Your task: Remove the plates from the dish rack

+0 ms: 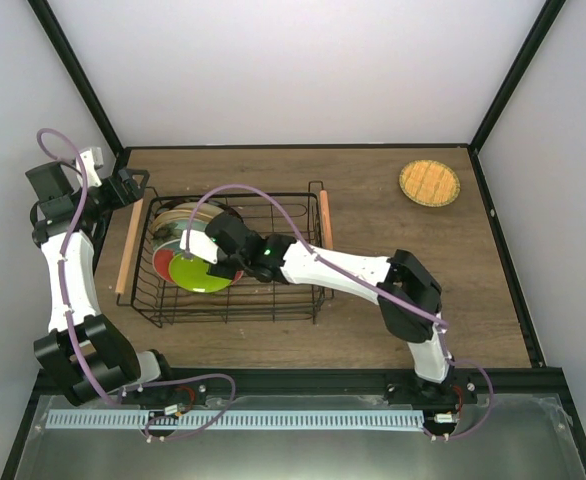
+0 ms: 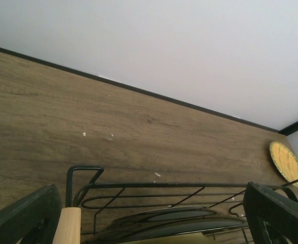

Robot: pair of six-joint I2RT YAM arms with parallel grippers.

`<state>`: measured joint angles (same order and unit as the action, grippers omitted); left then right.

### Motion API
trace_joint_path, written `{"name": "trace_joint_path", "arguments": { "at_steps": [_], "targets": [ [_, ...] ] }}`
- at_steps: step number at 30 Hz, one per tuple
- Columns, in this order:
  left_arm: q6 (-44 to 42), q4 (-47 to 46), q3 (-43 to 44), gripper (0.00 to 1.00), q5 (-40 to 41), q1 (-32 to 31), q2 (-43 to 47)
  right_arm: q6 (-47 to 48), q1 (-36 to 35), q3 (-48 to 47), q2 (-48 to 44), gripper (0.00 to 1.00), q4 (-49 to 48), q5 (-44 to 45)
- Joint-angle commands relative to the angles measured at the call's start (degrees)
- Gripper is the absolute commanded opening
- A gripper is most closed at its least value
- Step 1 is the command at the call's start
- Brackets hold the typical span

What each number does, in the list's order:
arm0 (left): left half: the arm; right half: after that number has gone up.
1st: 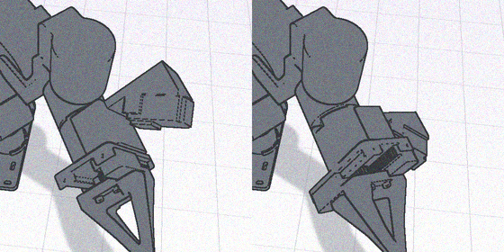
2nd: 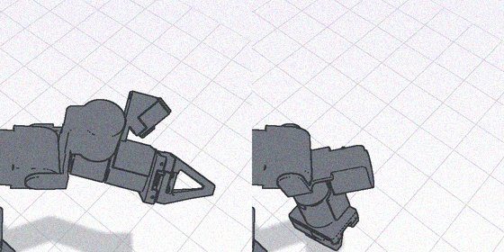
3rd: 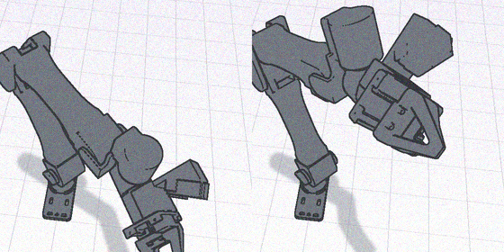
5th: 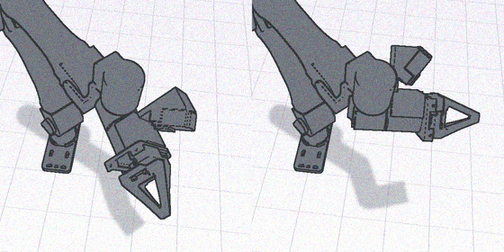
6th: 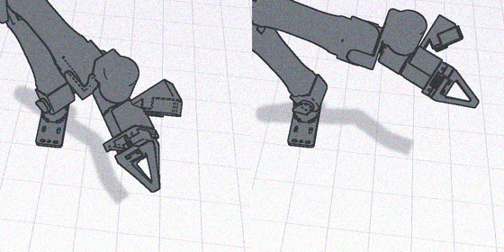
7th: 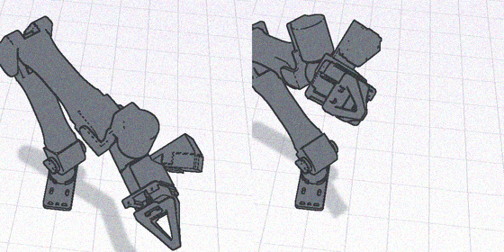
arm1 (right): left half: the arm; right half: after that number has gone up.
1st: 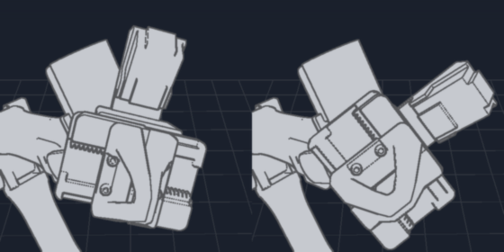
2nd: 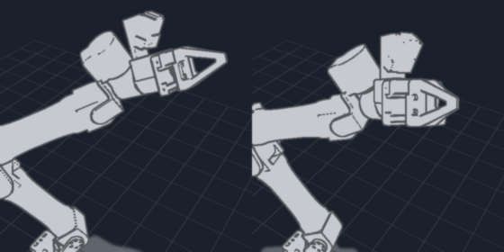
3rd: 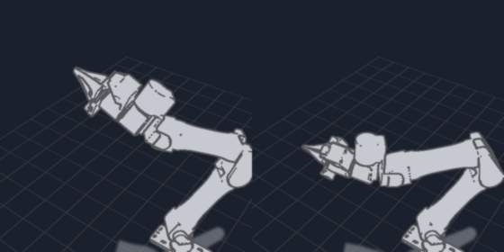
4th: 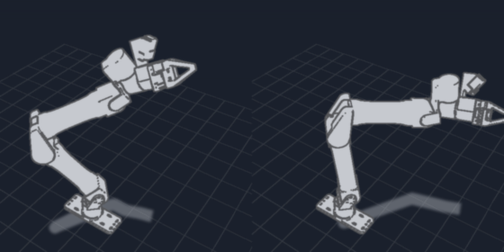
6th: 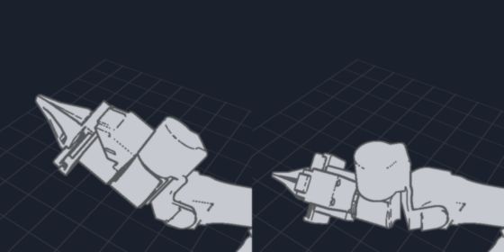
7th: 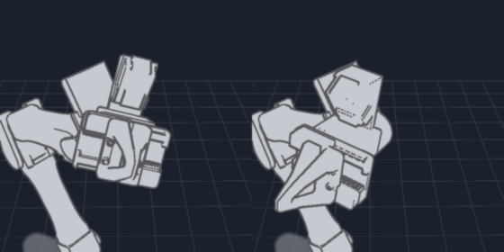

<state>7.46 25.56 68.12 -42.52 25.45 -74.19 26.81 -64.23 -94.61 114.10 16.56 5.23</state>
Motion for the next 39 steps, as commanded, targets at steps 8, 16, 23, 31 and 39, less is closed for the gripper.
{"name": "trace_joint_path", "arguments": {
  "at_steps": [8,16,23,31,39],
  "targets": [
    [0.62,-1.79,-0.3,1.0,-0.19,-0.41,0.54,1.44,-0.23,-1.1,-9.31,0.01,0.49,1.0],
    [0.53,-1.8,0.58,1.0,-0.21,-0.69,0.01,-0.22,-0.28,-2.74,-13.45,0.01,3.31,1.35],
    [0.36,-1.5,0.7,1.0,-0.17,-0.89,0.01,-2.61,0.12,-5.46,-16.99,0.01,4.99,1.83],
    [-0.09,-1.06,0.55,1.0,-0.1,-0.88,0.56,-11.56,10.14,-12.76,-20.56,0.01,5.41,0.31],
    [0.09,-0.99,0.22,1.0,-0.1,-0.93,1.52,-26.78,31.75,-20.25,-16.7,0.01,9.81,2.72]
  ]
}}
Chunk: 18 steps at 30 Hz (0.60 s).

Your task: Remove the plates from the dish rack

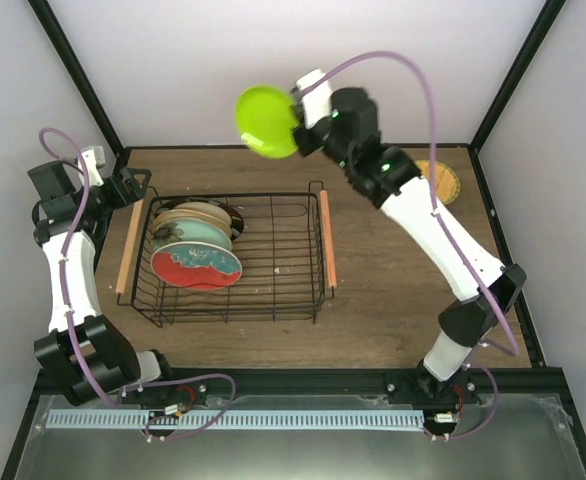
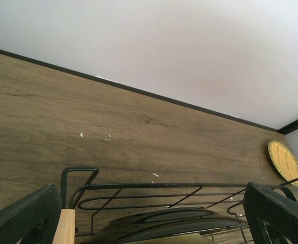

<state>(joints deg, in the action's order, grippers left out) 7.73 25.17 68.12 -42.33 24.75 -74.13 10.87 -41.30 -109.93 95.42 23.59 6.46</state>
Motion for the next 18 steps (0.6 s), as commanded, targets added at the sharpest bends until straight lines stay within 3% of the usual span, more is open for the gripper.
{"name": "trace_joint_path", "arguments": {
  "at_steps": [1,9,18],
  "targets": [
    [-0.19,-0.64,0.18,1.0,-0.3,-0.3,1.56,-13.12,11.72,-6.16,2.84,0.01,3.61,0.63],
    [0.34,-0.21,0.06,1.0,-0.61,-0.36,2.47,-28.03,31.6,-10.66,12.43,0.01,10.68,-9.96],
    [0.78,0.4,0.48,1.0,-0.65,-0.5,2.85,-34.28,38.8,-8.76,23.38,0.01,12.35,-19.39]
  ]
}}
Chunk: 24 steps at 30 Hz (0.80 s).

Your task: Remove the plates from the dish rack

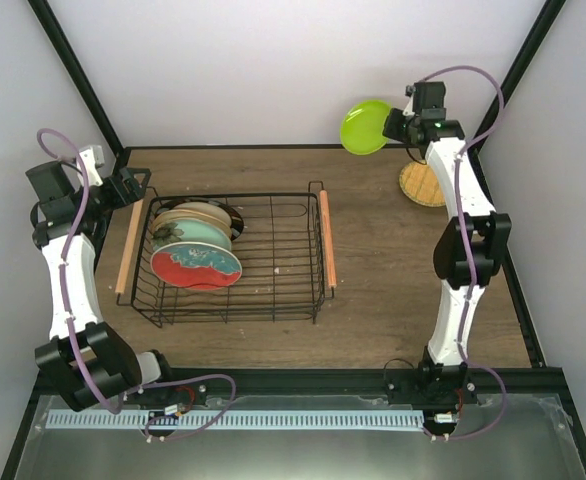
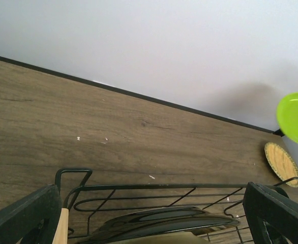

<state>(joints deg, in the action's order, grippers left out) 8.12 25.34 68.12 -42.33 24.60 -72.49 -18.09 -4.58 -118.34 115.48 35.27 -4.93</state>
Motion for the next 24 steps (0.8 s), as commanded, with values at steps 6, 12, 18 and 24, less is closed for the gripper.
{"name": "trace_joint_path", "arguments": {
  "at_steps": [6,12,18,24],
  "targets": [
    [0.32,0.57,0.22,1.0,-0.33,-0.56,1.34,-8.56,4.25,1.42,10.08,0.01,-2.53,-10.4],
    [-0.02,1.29,-0.67,1.0,0.04,-0.61,2.26,-9.56,4.32,1.43,15.09,0.01,-3.43,-9.57],
    [-0.35,2.06,-1.4,1.0,0.55,-0.67,2.87,-10.53,4.31,1.55,18.91,0.01,-4.01,-10.64],
    [-0.3,2.39,-1.18,1.0,0.84,-0.71,2.73,-10.58,3.9,2.65,20.2,0.01,-3.9,-11.38]
  ]
}}
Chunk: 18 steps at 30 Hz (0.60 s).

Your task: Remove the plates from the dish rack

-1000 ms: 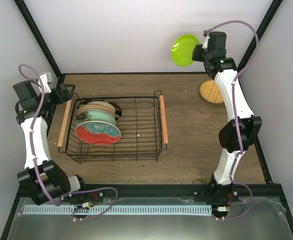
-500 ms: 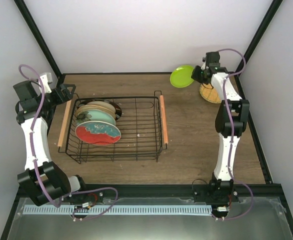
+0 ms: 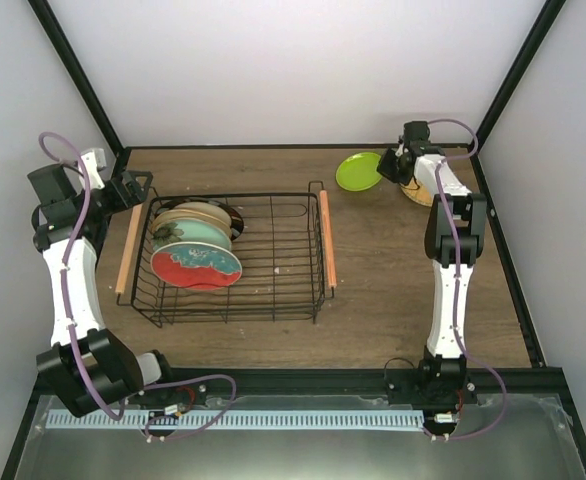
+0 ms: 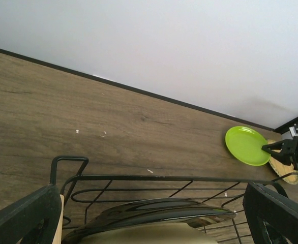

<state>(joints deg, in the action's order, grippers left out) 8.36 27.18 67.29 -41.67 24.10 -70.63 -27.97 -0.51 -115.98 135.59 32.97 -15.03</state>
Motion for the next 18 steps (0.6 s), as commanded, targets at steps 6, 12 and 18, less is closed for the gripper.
{"name": "trace_joint_path", "arguments": {
  "at_steps": [6,12,18],
  "targets": [
    [-0.28,0.59,-0.44,1.0,0.52,-0.29,0.71,0.25,-1.16,0.26,1.74,0.01,-0.77,-2.36],
    [-0.28,0.5,-0.76,1.0,0.79,-0.37,0.54,0.65,-1.86,0.29,3.63,0.01,1.4,-3.11],
    [-0.16,-0.01,-1.06,1.0,0.98,-0.54,0.51,1.54,-1.86,0.61,4.41,0.23,3.82,-1.7]
  ]
}}
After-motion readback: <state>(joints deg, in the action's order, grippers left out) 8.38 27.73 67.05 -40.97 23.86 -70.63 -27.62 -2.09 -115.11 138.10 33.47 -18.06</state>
